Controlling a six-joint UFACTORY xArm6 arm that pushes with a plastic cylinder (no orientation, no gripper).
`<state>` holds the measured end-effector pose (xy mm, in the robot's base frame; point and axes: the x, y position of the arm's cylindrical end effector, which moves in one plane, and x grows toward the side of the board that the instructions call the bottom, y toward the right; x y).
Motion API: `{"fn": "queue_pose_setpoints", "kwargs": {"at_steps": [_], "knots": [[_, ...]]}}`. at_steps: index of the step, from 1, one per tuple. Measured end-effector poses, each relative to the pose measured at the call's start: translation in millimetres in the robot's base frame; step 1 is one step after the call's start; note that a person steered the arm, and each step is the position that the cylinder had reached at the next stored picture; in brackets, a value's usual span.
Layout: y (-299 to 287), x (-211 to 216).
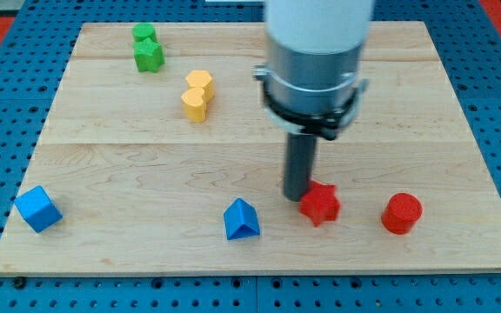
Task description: Move the blue triangle closely to the blue cube
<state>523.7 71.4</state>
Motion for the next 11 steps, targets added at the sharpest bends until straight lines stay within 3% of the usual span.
{"fn": "queue_pose_setpoints", "kwargs": {"at_steps": [2, 4, 6, 8, 9, 11], "knots": [[39.7, 5.9], [-4.5, 24.0], [-97.7, 40.8], [-253.1, 41.0], [-258.9, 40.6], [-217.6, -19.2]]}}
